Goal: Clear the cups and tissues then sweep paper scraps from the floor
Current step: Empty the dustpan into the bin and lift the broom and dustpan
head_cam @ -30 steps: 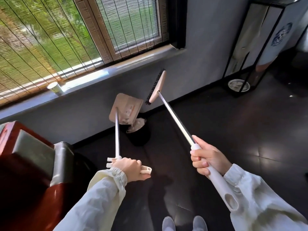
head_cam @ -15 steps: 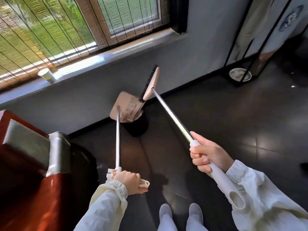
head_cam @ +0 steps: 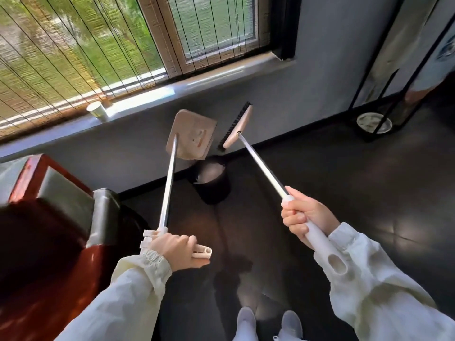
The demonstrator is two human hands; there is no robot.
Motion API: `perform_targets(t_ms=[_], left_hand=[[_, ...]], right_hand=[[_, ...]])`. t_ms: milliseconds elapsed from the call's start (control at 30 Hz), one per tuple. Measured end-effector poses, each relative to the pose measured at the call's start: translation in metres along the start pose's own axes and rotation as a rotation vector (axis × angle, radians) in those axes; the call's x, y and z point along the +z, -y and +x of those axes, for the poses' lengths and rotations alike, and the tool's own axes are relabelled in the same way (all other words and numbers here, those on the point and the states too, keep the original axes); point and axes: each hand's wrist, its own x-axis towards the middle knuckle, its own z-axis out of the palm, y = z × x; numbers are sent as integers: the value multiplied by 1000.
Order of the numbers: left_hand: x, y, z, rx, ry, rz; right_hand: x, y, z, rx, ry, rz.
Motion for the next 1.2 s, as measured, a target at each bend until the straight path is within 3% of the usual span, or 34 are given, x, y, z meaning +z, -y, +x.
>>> perform_targets(t_ms=[133,233,300,400,533,700,767,867,933,967,1067,1133,1200], left_hand=[[-71,24,-7,-45,-224,-33],[-133,40,-7,-167,-428,-273],[-168,60,-7,-354,-476,-548],[-209,82,-12,-310,-642,-680],[-241,103,-2,-328,-727,-597],[-250,125,41,-348,-762,-436],[-246,139,63,-276,-818,-384],[-243,161,101,-184,-854,-356],[-242,173,130,-88,-894,-327],[-241,177,145,-17,-899,-331],[-230,189,192,191,-849,-358],[-223,194,222,280,-785,-275],[-220,196,251,360,-719,-255]], right_hand=[[1,20,-1,61,8,111],[-1,38,-5,116,23,136],[-5,50,-6,148,28,118],[-8,75,-11,186,46,43],[6,117,-2,-139,111,-262],[43,192,39,-350,289,-321],[53,216,59,-469,185,-563],[53,247,101,-732,-192,-1327],[48,259,125,-792,-416,-1794],[44,261,136,-810,-464,-1862],[38,257,164,-1053,-513,-1580],[31,259,174,-1274,-577,-1612],[24,270,180,-1298,-569,-1665]])
